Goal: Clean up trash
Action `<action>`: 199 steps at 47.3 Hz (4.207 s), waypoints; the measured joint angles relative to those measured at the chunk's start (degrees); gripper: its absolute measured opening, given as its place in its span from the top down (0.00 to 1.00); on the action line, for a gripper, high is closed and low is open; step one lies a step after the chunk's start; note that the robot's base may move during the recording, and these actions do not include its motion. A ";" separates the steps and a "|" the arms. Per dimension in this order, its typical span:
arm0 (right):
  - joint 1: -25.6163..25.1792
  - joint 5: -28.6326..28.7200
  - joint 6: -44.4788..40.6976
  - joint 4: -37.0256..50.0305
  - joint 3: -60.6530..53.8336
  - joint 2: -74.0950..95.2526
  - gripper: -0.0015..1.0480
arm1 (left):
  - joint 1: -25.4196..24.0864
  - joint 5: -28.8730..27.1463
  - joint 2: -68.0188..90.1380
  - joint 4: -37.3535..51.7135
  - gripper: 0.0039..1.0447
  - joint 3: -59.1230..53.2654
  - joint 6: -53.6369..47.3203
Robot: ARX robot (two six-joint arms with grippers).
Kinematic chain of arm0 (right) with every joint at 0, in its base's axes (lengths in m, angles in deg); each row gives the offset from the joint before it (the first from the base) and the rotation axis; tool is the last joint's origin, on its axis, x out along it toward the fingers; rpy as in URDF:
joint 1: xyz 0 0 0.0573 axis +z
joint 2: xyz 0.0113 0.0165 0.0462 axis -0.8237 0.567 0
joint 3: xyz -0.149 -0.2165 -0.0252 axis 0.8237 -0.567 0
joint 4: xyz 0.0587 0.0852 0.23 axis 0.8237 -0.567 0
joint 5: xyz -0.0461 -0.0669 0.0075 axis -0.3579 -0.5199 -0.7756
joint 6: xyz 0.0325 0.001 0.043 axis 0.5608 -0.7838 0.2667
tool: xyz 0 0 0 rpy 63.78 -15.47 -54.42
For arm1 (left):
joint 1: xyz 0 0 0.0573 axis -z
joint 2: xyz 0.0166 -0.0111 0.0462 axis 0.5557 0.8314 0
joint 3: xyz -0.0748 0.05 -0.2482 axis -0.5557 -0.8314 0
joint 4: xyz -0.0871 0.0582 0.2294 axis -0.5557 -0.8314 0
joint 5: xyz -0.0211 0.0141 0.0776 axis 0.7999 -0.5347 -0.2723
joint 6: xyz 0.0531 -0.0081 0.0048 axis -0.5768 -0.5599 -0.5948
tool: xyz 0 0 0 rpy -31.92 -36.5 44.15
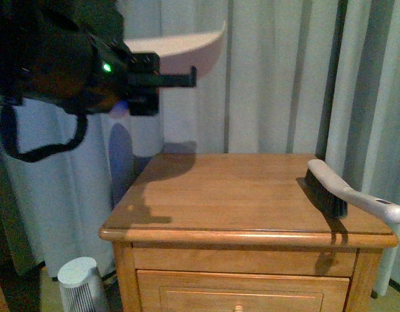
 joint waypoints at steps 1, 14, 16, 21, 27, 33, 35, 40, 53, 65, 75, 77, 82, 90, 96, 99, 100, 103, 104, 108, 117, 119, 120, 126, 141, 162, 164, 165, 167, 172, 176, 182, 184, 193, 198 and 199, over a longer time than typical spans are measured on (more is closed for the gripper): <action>0.00 0.00 -0.02 0.00 0.00 0.00 0.07 | -0.22 0.11 -1.40 1.62 0.74 -1.40 -0.50; 0.00 0.00 0.00 0.00 0.00 0.00 0.07 | -3.02 8.22 -28.04 23.19 0.74 -28.11 -12.44; -0.02 0.00 0.00 0.00 0.00 0.00 0.07 | -4.42 10.32 -33.00 23.91 0.74 -32.50 -12.92; 0.00 0.00 -0.02 0.00 0.00 0.00 0.07 | -8.37 15.93 -43.12 23.76 0.74 -40.87 -13.75; -0.02 0.00 -0.02 0.00 0.00 0.00 0.07 | -13.64 22.86 -53.62 19.21 0.74 -46.49 -12.98; 0.00 0.00 -0.02 0.00 0.00 0.00 0.07 | -18.62 27.43 -63.36 13.57 0.74 -50.23 -11.32; 0.00 0.00 0.00 0.00 0.00 0.00 0.07 | -19.67 27.98 -65.42 12.35 0.74 -50.99 -10.86; -0.02 0.00 0.00 0.00 0.00 0.00 0.07 | -21.94 28.41 -70.20 9.25 0.74 -53.44 -9.25; 12.44 -23.85 4.04 7.61 12.22 34.75 0.07 | -22.16 28.44 -70.62 8.98 0.74 -53.92 -8.55; 16.37 -15.15 15.45 -1.92 36.87 59.76 0.07 | -22.16 28.55 -70.62 8.98 0.74 -53.92 -8.50; 16.70 -7.82 22.38 -10.78 54.58 75.97 0.07 | -22.16 28.55 -70.62 8.98 0.74 -53.92 -8.44; 16.15 -6.67 23.65 -12.20 57.79 79.82 0.07 | -22.16 28.55 -70.62 8.98 0.74 -53.92 -8.44; 14.71 -4.85 24.76 -15.39 62.84 87.27 0.07 | -22.16 28.55 -70.62 8.98 0.75 -53.92 -8.41; 13.40 -3.50 23.06 -18.84 67.69 94.66 0.07 | -22.16 28.55 -70.62 8.98 0.75 -53.92 -8.39; 12.44 -3.69 21.20 -18.95 70.20 97.92 0.07 | -22.16 28.55 -70.62 8.98 0.74 -53.92 -8.39; 11.89 -3.98 20.59 -18.86 70.71 99.56 0.07 | -22.16 28.55 -70.62 8.98 0.75 -53.92 -8.41; 11.74 -4.07 20.55 -18.86 70.79 100.02 0.07 | -22.16 28.55 -70.62 8.98 0.75 -53.92 -8.39; 11.39 -4.07 20.35 -18.69 70.97 101.37 0.07 | -22.16 28.55 -70.62 8.98 0.75 -53.92 -8.39; 11.30 -4.07 20.28 -18.64 70.99 101.79 0.07 | -22.16 28.52 -70.62 8.98 0.75 -53.92 -8.39; 11.26 -3.87 20.17 -17.94 71.12 103.36 0.07 | -22.16 28.55 -70.62 8.98 0.75 -53.92 -8.39; 11.54 -3.85 20.13 -17.46 71.69 104.26 0.13 | -22.16 28.55 -70.62 8.98 0.75 -53.92 -8.39; 11.56 -3.82 20.13 -17.22 71.78 104.26 0.21 | -22.16 28.55 -70.62 8.98 0.75 -53.92 -8.41; 11.56 -3.82 20.13 -17.14 71.78 104.26 0.25 | -22.16 28.55 -70.62 8.98 0.75 -53.92 -8.39; 11.52 -3.80 20.11 -17.00 71.78 104.26 0.47 | -22.16 28.55 -70.62 8.98 0.75 -53.92 -8.39; 11.28 -5.05 18.29 -14.58 70.75 103.08 0.81 | -22.16 28.55 -70.62 8.98 0.75 -53.92 -8.39; 15.10 -17.94 -2.36 21.14 40.30 70.77 0.81 | -22.16 28.55 -70.64 8.98 0.75 -53.92 -8.39; 15.30 -18.58 -2.58 21.57 37.46 67.47 0.81 | -22.16 28.52 -70.64 8.98 0.75 -53.92 -8.39; 15.50 -19.28 -2.64 21.73 35.56 65.26 0.81 | -22.16 28.55 -70.64 8.98 0.75 -53.92 -8.39; 16.02 -20.63 -2.91 22.16 32.63 61.96 0.81 | -22.16 28.55 -70.64 8.98 0.75 -53.92 -8.41; 17.44 -23.41 -3.08 22.27 25.49 52.92 0.81 | -22.16 28.55 -70.64 8.98 0.75 -53.92 -8.41; 18.14 -25.59 -2.73 20.00 21.11 44.87 0.81 | -22.16 28.57 -70.64 8.98 0.75 -53.92 -8.41; 17.70 -28.70 -0.17 15.08 15.54 32.26 0.81 | -22.16 28.48 -70.64 8.98 0.75 -53.92 -8.39; 16.90 -28.76 1.01 13.86 13.73 28.76 0.81 | -22.16 28.59 -70.64 8.98 0.75 -53.92 -8.39; 14.27 -27.61 3.61 12.94 11.52 24.83 0.81 | -22.16 28.50 -70.64 8.98 0.75 -53.92 -8.39; 14.23 -27.63 3.80 12.94 11.54 24.74 0.81 | -22.16 28.59 -70.64 8.98 0.75 -53.92 -8.39; 14.23 -27.65 3.89 12.96 11.54 24.59 0.81 | -22.16 28.59 -70.64 8.98 0.75 -53.92 -8.39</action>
